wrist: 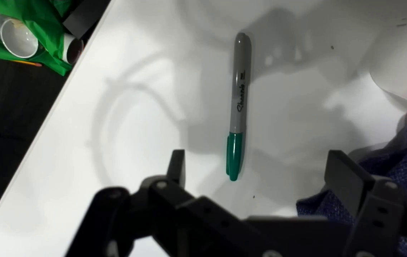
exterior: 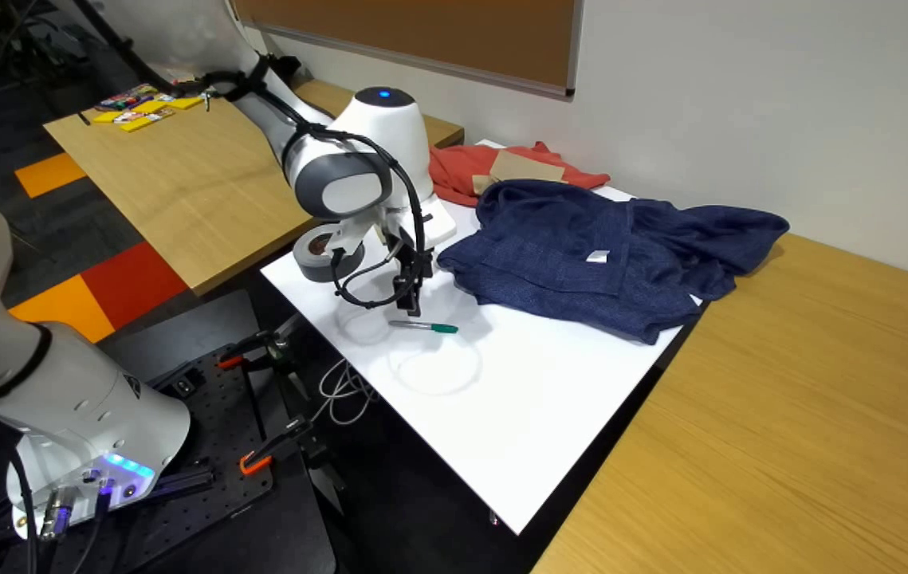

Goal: Put the green pen inside the clear cup

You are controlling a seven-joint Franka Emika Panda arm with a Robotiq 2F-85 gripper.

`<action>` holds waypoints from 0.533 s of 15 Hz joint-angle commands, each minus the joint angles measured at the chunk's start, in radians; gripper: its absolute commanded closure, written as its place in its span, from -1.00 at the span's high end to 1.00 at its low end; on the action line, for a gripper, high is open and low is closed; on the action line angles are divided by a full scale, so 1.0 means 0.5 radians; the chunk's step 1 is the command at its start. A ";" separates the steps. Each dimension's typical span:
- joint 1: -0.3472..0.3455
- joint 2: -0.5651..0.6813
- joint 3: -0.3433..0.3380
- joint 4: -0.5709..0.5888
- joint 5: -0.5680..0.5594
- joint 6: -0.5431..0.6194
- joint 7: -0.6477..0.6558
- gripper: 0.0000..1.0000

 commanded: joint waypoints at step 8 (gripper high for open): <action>0.064 0.282 -0.111 0.223 0.224 0.012 -0.290 1.00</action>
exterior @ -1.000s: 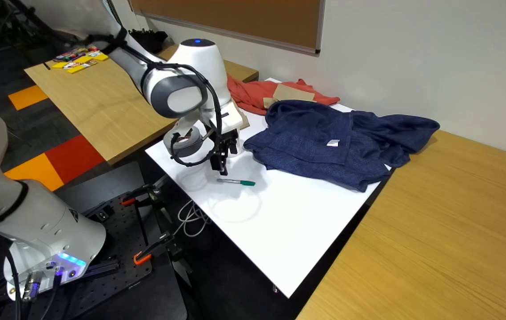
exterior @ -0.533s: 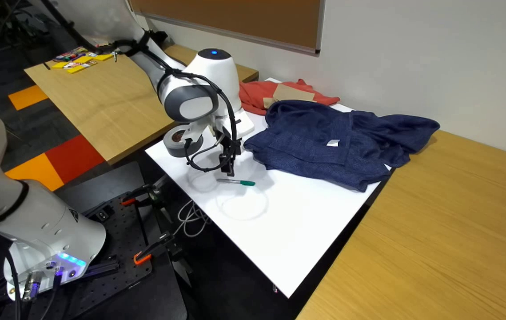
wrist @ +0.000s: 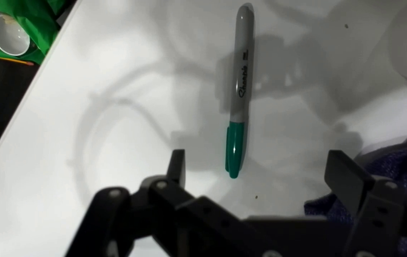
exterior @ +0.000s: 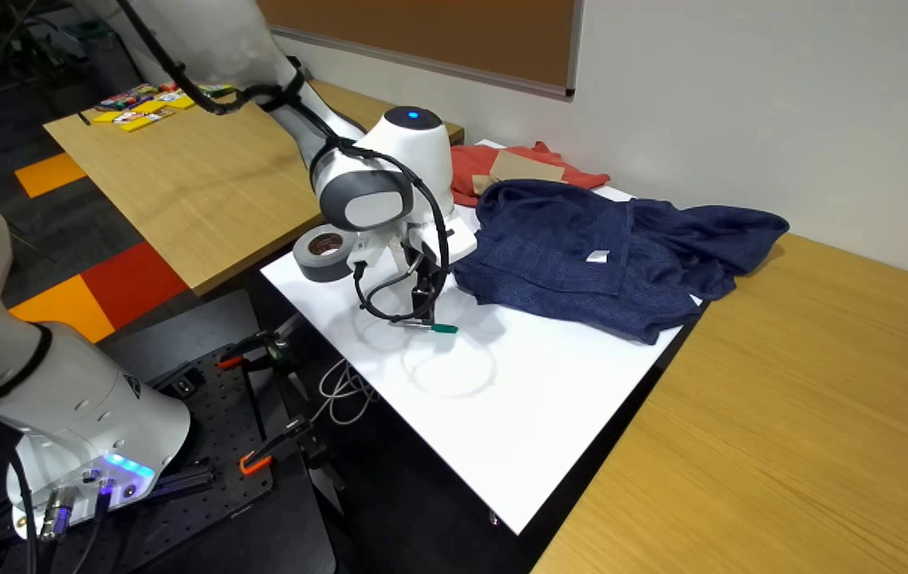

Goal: Put the green pen inside the clear cup

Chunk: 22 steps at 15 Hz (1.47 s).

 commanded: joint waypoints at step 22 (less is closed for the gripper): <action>0.109 0.342 -0.118 0.169 0.082 0.020 -0.058 -0.14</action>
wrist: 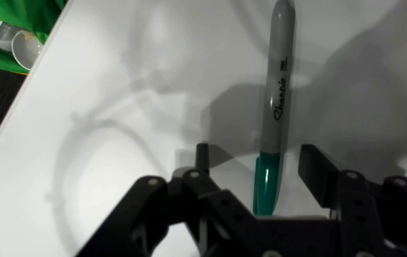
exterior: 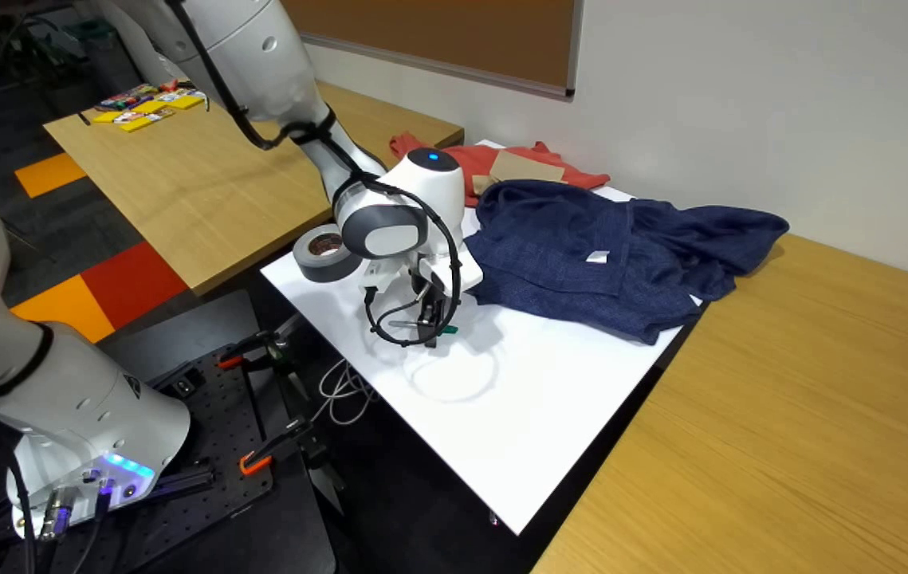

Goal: Put the green pen inside the clear cup

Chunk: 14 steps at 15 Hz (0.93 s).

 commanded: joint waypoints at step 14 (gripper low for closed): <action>0.118 -0.603 -0.138 -0.208 0.034 -0.341 0.026 -0.93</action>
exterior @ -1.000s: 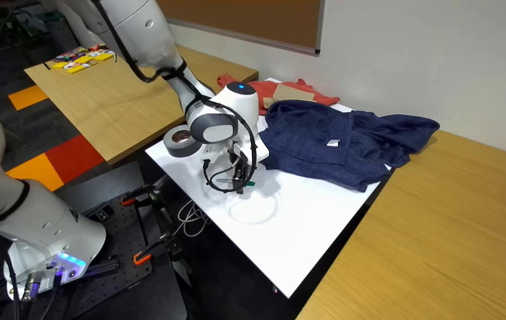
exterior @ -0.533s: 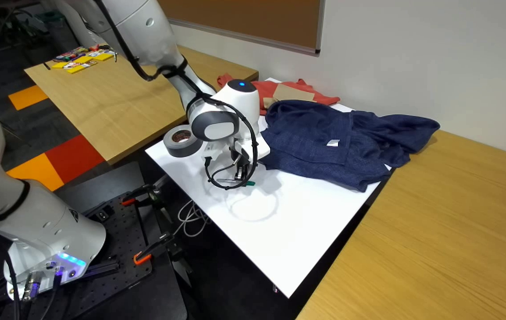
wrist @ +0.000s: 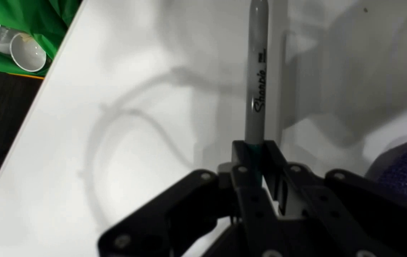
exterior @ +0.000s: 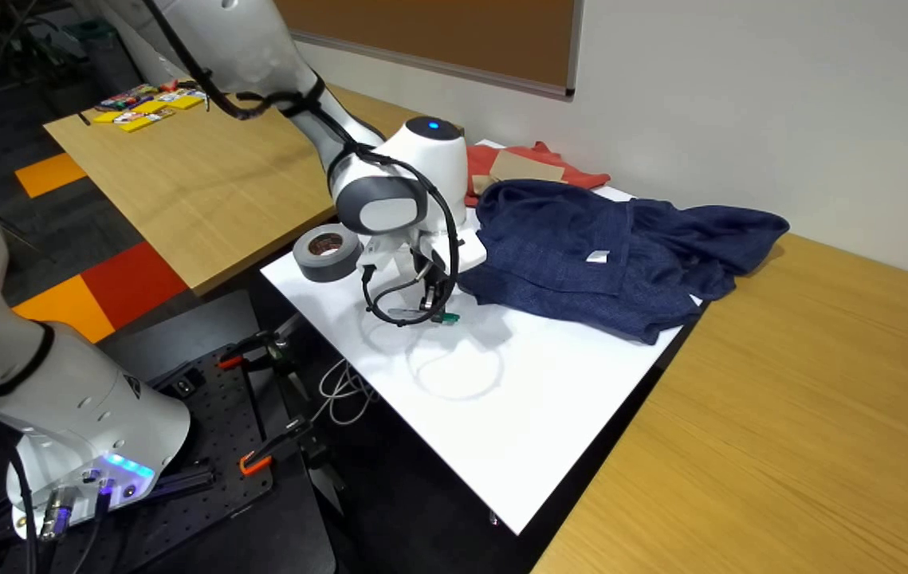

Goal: Put the green pen inside the clear cup

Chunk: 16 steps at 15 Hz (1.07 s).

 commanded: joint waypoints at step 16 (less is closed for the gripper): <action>0.075 -1.335 0.163 -0.353 0.342 -0.635 -0.821 -0.93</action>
